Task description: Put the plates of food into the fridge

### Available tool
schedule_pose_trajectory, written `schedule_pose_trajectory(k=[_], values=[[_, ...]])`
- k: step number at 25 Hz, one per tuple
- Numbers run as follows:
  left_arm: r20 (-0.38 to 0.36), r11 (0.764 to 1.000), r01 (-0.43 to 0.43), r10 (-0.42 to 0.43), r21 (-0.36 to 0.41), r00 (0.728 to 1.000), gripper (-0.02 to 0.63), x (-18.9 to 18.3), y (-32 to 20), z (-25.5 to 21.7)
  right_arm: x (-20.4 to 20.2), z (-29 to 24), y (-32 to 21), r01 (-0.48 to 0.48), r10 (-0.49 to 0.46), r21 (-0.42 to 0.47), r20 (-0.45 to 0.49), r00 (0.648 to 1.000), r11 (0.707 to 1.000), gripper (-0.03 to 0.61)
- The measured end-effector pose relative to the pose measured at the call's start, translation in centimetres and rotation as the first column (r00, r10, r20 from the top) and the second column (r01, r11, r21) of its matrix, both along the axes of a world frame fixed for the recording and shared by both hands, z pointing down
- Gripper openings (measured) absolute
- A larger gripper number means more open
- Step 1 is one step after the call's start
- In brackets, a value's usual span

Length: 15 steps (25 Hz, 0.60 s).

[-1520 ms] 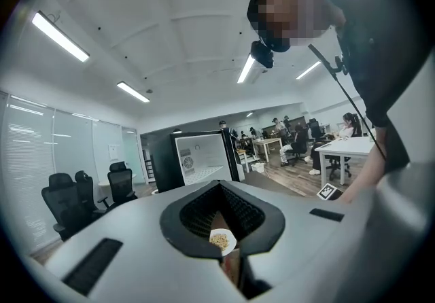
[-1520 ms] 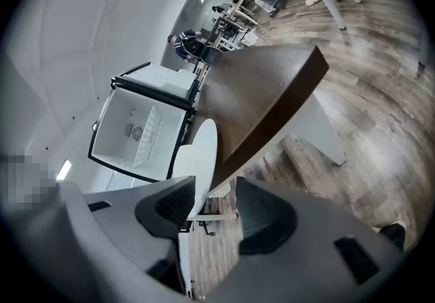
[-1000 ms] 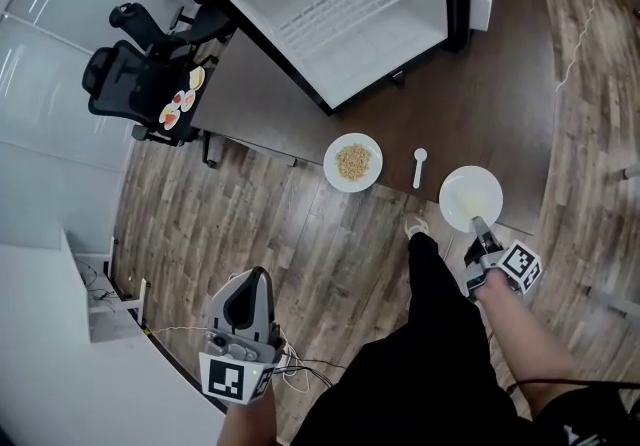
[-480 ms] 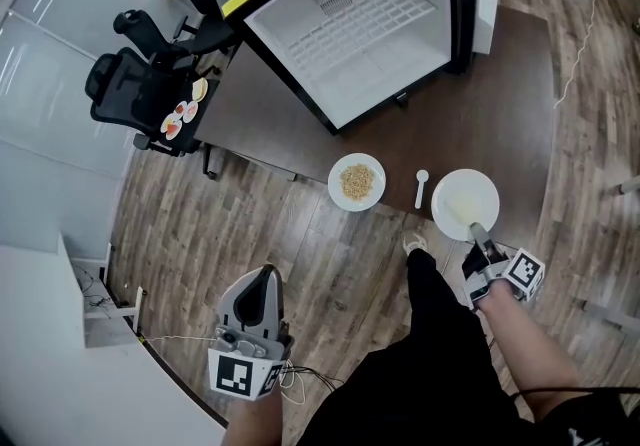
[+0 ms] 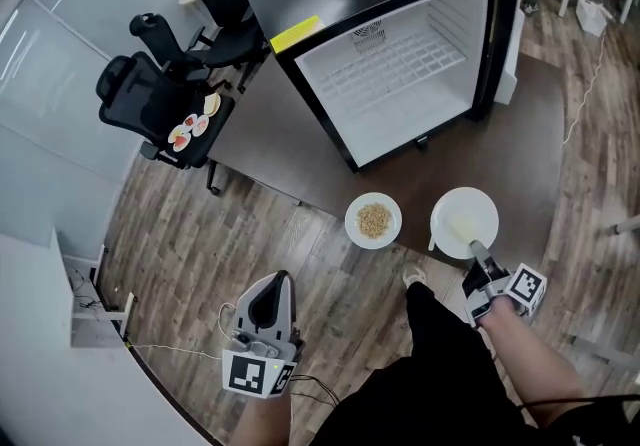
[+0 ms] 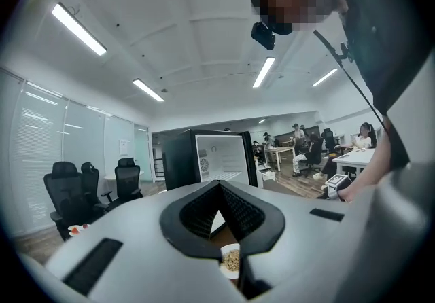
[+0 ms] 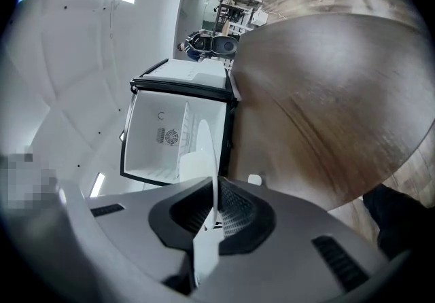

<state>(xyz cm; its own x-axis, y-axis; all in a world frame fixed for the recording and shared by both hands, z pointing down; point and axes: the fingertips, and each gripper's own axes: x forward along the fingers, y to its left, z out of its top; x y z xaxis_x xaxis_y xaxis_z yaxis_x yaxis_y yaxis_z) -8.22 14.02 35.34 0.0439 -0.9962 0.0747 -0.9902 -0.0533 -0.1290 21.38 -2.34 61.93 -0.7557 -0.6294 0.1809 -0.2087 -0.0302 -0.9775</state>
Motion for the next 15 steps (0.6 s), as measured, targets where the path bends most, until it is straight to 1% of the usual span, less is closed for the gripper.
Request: schedule_pose_trajectory(k=[3, 10, 15], values=[[-0.020, 1.000, 0.018, -0.018, 0.001, 1.000, 0.003, -1.6, -1.6, -0.5, -1.9, -1.8, -1.5, 0.020, -0.020, 0.006, 0.018, 1.000, 1.000, 0.017], [-0.033, 0.999, 0.037, -0.036, 0.008, 0.999, 0.003, -3.9, -5.0, -2.1, -6.2, -5.5, -5.4, 0.065, -0.067, 0.050, 0.038, 0.997, 0.997, 0.017], [-0.030, 0.998, 0.056, -0.056, 0.009, 0.998, 0.003, -5.3, -7.0, -3.1, -9.1, -6.9, -8.1, 0.098, -0.100, 0.048, 0.049, 0.994, 0.994, 0.017]])
